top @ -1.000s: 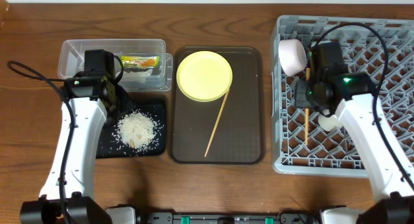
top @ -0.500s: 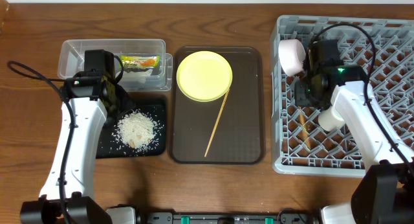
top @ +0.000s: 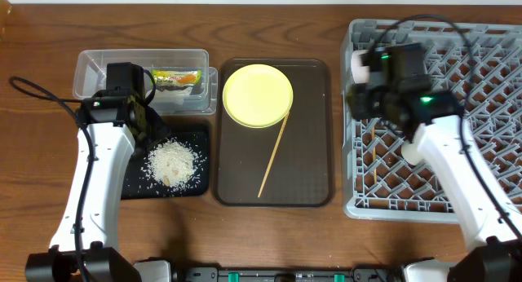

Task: Sort waste into correct bins and load items into the dishwasher rack
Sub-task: 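Return the right gripper to grasp the second chopstick on the tray, then carry the chopstick with the right gripper and drop it in the rack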

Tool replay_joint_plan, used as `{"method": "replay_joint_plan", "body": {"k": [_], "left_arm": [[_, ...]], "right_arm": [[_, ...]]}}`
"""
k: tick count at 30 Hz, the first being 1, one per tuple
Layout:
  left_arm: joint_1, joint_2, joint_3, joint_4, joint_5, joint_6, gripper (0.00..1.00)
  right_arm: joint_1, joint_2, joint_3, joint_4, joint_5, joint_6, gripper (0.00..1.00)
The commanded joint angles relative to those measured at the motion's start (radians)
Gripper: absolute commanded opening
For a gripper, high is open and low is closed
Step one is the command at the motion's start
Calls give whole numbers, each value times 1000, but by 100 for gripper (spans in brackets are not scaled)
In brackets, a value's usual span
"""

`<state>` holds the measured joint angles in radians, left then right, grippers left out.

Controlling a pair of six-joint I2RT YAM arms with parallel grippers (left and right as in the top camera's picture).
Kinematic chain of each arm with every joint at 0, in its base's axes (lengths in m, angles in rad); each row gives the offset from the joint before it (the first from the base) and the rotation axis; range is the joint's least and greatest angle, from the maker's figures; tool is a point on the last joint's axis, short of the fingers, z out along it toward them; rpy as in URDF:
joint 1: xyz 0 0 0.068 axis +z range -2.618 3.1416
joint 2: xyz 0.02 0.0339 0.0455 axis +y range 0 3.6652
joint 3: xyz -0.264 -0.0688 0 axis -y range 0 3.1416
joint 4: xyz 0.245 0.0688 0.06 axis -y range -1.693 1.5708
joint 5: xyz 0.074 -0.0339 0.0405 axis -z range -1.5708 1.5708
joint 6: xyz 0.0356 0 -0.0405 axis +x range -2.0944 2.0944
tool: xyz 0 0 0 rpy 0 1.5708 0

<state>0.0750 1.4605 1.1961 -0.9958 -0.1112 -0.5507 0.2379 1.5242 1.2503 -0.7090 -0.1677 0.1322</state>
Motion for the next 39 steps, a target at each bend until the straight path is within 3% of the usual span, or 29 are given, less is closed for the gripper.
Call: {"method": "replay_joint_plan", "body": {"k": [1,18,25,29,34,39], "left_arm": [[3,-3,1,-5,-5,-8,67],[3,-3,1,-5,-5,-8,67],[3,-3,1,-5,-5,-8,67],[3,-3,1,-5,-5,-8,67],[3,-3,1,-5,-5,-8,67],[3,-3,1,-6,-5,-8,67]], "right_arm": [[93,37,13,3,-65,-5,41],[425,372,13,62,141,333,44],[499,454,13,107,230,387,43],[506,470,13,53,293,471,32],[486,470,14,6,297,538,4],[438,451,14,-24,291,544,1]]}}
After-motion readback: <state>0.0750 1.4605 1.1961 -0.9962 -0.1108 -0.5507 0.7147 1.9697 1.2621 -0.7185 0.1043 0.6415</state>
